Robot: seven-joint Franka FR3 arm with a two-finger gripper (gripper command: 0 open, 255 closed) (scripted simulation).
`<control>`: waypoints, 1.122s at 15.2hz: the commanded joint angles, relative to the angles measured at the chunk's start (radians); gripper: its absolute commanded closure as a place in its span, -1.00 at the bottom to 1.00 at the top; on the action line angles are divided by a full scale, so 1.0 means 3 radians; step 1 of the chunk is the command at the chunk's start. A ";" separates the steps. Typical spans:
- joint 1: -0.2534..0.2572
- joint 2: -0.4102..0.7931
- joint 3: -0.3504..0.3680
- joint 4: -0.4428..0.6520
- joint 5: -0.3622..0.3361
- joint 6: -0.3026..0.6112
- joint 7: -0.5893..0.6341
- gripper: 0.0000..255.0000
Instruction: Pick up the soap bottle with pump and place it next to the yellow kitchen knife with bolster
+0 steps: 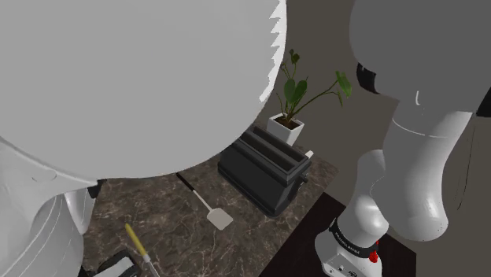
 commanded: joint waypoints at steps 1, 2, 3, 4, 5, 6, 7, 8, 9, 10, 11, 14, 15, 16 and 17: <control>-0.0013 -0.0007 -0.0004 -0.0093 0.0000 0.0091 0.0003 1.00; -0.0016 -0.0003 -0.0006 -0.0134 -0.0005 0.0133 0.0007 1.00; -0.0018 0.0002 -0.0009 -0.0173 -0.0010 0.0176 0.0012 1.00; -0.0020 0.0008 -0.0011 -0.0211 -0.0016 0.0218 0.0017 1.00; -0.0021 0.0015 -0.0014 -0.0248 -0.0022 0.0260 0.0022 1.00; -0.0022 0.0022 -0.0018 -0.0284 -0.0029 0.0302 0.0028 1.00; -0.0023 0.0031 -0.0021 -0.0319 -0.0037 0.0343 0.0034 1.00; -0.0023 0.0040 -0.0025 -0.0353 -0.0045 0.0384 0.0041 1.00; -0.0023 0.0050 -0.0028 -0.0387 -0.0054 0.0424 0.0048 1.00; -0.0022 0.0061 -0.0032 -0.0419 -0.0064 0.0465 0.0055 1.00; -0.0020 0.0081 -0.0040 -0.0474 -0.0082 0.0535 0.0069 1.00; -0.0020 0.0081 -0.0040 -0.0474 -0.0082 0.0535 0.0069 1.00; -0.0020 0.0081 -0.0040 -0.0474 -0.0082 0.0535 0.0069 1.00; -0.0020 0.0081 -0.0040 -0.0474 -0.0082 0.0535 0.0069 1.00; -0.0020 0.0081 -0.0040 -0.0474 -0.0082 0.0535 0.0069 1.00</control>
